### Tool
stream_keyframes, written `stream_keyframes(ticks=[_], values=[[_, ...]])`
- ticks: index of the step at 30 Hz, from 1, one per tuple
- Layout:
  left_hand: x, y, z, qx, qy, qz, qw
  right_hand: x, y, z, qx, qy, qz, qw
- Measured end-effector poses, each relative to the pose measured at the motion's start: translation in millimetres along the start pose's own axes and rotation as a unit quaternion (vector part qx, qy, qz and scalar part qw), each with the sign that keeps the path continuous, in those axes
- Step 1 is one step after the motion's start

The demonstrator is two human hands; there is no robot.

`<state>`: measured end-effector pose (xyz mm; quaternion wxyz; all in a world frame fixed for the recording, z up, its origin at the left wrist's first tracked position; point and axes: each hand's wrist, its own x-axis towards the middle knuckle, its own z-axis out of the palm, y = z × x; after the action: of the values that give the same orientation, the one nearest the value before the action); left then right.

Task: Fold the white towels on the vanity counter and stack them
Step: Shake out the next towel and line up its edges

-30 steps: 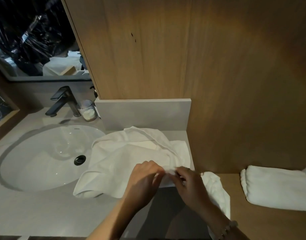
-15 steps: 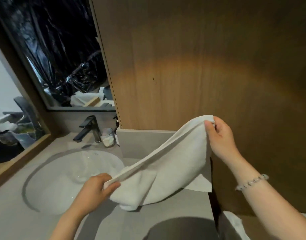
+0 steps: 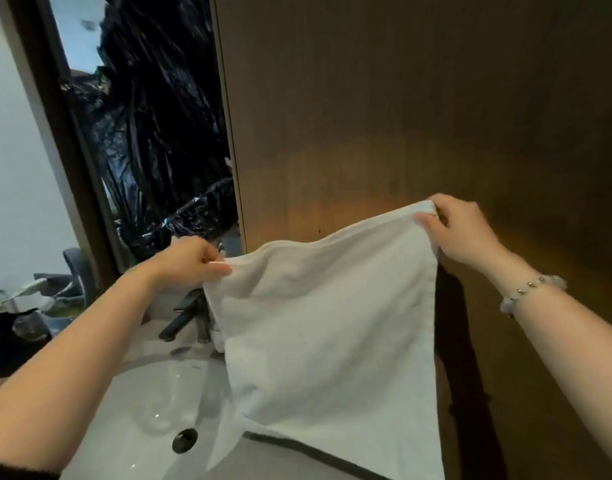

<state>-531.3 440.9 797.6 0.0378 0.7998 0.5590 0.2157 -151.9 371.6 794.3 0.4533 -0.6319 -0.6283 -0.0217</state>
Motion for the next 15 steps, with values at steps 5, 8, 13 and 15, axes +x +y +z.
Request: stream_keyframes(ticks=[5,8,13,15], values=[[14,11,-35,-0.006,0.136,0.011,0.991,11,-5,-31,0.03,0.016,0.002,0.999],[17,17,-43,-0.045,0.154,0.031,0.987,8,0,-39,0.012,-0.008,0.008,1.0],[22,13,-29,-0.006,0.061,0.028,0.998,-3,14,-40,0.024,-0.019,0.027,0.999],[22,12,-16,-0.015,0.055,0.022,0.998,-5,23,-37,0.01,-0.018,0.044,0.999]])
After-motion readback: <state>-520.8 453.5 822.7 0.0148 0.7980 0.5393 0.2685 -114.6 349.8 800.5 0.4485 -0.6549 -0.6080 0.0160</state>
